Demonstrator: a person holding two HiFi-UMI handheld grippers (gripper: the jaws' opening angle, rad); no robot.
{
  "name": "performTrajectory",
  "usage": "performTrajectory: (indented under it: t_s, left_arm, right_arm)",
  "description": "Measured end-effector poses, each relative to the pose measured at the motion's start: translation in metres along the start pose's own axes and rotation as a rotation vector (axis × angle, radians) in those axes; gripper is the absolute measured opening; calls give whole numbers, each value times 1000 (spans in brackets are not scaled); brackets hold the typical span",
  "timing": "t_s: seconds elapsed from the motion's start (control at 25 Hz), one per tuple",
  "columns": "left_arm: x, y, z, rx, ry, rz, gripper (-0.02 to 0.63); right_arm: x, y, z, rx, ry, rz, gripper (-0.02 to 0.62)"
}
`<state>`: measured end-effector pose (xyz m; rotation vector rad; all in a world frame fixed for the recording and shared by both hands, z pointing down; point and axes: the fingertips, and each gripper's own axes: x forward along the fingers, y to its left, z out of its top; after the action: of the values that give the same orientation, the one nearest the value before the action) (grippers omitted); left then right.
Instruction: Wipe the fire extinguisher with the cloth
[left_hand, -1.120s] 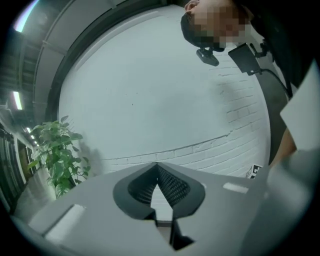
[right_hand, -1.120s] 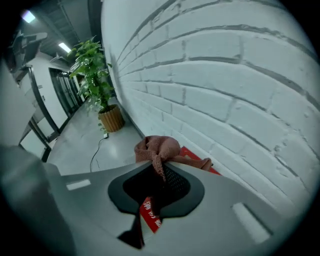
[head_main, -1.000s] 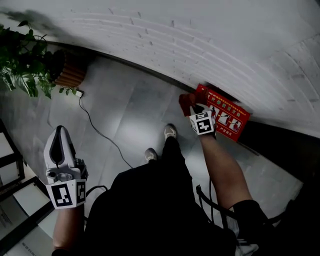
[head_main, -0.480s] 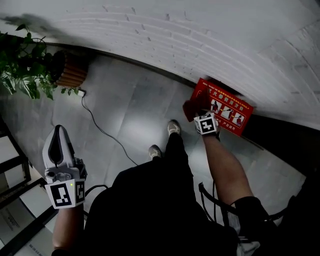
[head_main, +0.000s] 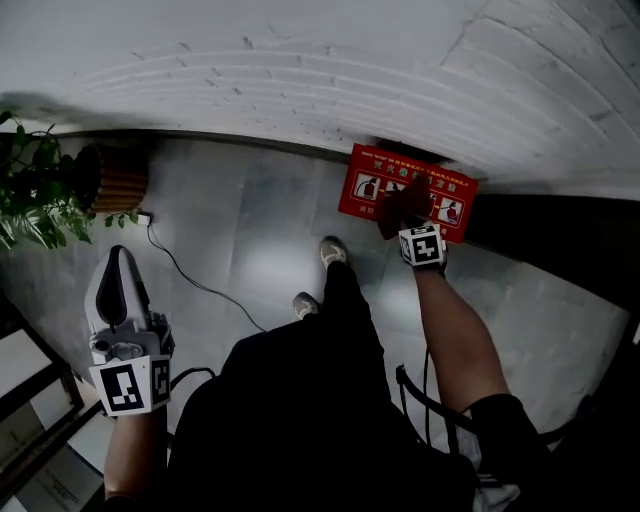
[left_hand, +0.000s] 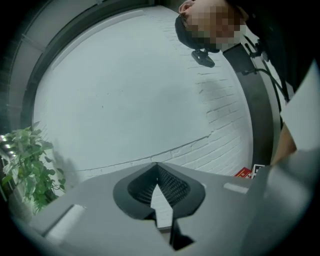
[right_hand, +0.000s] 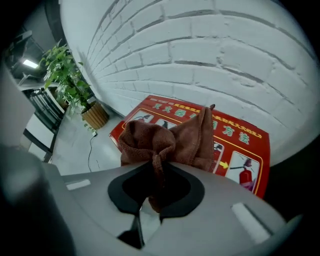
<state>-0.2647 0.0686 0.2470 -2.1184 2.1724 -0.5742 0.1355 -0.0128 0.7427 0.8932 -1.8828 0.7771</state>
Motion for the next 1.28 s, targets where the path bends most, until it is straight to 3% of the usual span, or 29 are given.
performTrajectory:
  t_s: [0.28,0.44,0.88,1.08,1.28]
  left_arm:
    - [34,-36,20,16,-38,-94,0]
    - [46,-51,25,20,-51,-127,0]
    - [52,-57,22,10,-48,-141,0]
    - [45,-47,17,-4,-45,-109,0]
    - [33,-29,13,-3,-36,-60,0]
  right_arm:
    - [-30,-66,-35,139,-11,-90,35]
    - [-46,-95,-56,150,7,-136,35]
    - [-68,-131,-79,232,35,-215,35]
    - [-66,-127,-64,225,1,-219,34]
    - [-61,-98,15,66,-117,-180,34]
